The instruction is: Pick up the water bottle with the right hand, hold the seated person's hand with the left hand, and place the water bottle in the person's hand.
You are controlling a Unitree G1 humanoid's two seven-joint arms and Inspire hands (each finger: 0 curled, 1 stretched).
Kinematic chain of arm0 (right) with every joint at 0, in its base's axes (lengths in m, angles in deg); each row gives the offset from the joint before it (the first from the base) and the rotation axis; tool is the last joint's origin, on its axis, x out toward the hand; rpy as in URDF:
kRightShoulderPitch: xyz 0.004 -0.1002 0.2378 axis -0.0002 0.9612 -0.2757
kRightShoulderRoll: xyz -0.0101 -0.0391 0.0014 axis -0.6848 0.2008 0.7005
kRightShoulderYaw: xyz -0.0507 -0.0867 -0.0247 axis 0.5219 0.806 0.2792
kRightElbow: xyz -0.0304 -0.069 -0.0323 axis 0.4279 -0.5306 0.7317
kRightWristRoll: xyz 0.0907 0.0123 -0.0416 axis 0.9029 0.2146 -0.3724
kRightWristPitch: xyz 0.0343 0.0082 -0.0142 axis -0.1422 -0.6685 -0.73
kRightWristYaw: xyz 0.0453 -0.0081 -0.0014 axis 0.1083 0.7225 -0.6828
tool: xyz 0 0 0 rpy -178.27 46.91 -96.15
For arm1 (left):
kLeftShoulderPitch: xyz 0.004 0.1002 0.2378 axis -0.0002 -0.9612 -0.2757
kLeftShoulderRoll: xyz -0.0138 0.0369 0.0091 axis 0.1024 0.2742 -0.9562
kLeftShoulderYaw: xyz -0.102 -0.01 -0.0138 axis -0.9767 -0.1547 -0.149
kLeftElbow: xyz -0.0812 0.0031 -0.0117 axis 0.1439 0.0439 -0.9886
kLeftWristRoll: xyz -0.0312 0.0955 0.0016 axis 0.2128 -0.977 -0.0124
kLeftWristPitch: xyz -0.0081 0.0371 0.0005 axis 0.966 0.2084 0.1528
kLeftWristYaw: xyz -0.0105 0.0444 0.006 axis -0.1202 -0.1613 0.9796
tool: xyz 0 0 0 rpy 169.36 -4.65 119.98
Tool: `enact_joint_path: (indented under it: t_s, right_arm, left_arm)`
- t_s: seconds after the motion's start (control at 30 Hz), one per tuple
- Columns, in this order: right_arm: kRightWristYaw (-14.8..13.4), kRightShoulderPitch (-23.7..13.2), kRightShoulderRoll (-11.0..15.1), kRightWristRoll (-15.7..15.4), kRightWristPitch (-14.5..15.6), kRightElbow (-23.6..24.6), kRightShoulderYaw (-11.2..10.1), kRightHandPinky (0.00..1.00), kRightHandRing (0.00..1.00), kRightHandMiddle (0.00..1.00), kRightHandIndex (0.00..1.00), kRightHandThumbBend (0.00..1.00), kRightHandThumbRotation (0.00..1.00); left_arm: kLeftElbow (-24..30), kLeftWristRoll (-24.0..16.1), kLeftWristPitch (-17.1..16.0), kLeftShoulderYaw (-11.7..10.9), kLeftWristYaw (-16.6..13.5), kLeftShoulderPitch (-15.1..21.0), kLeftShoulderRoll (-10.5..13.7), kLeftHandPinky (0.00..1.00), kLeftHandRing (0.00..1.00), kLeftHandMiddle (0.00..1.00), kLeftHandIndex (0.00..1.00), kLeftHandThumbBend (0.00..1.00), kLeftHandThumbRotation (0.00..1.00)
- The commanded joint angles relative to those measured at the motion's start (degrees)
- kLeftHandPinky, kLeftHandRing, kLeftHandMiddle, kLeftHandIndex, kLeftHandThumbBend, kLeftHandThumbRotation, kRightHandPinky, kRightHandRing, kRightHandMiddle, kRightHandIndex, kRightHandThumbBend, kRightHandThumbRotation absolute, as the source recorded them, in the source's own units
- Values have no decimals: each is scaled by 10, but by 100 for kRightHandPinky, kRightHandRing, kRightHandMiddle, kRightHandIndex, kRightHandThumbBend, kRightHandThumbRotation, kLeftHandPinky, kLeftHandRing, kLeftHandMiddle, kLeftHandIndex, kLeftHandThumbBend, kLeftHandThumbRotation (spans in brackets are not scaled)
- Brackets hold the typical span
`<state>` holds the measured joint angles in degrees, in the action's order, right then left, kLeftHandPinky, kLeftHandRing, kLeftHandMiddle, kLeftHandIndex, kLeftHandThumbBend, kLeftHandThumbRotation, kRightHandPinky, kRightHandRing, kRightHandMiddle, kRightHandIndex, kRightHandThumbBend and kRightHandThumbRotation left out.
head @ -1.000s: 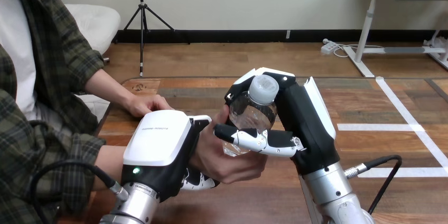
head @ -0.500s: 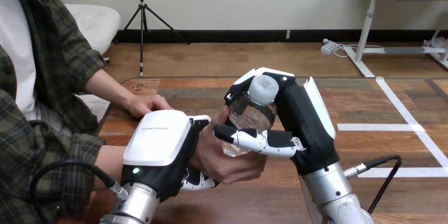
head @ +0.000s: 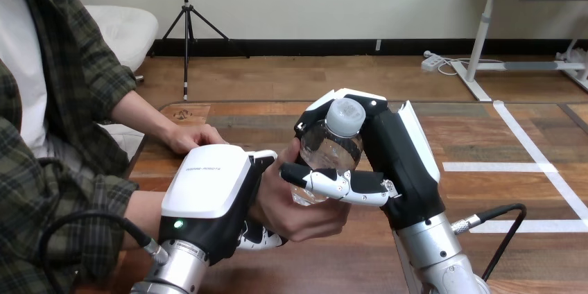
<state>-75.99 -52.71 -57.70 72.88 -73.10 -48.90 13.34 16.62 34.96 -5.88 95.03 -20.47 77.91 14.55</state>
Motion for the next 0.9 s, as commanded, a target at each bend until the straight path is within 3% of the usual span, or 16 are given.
enact_joint_path:
  t_s: [0.0,0.3,0.43,0.87]
  right_arm:
    - [-7,-21,-2,12,-16,20,-9,36,41,45,45,70,0]
    - [-9,-23,-4,9,-15,19,-9,41,47,53,52,73,0]
    - [-11,-21,-5,7,-15,20,-10,43,49,55,55,73,0]
    - [-22,-25,-2,-11,-23,15,-11,52,61,68,68,74,0]
  left_arm:
    - [-10,-11,-8,-1,-18,29,3,60,72,76,71,81,0]
    - [-14,-20,-11,0,-31,27,5,84,90,92,85,86,2]
    - [-13,-24,-13,0,-36,25,4,90,94,95,89,87,4]
    - [-17,-36,-14,3,-46,24,6,100,100,100,97,91,15]
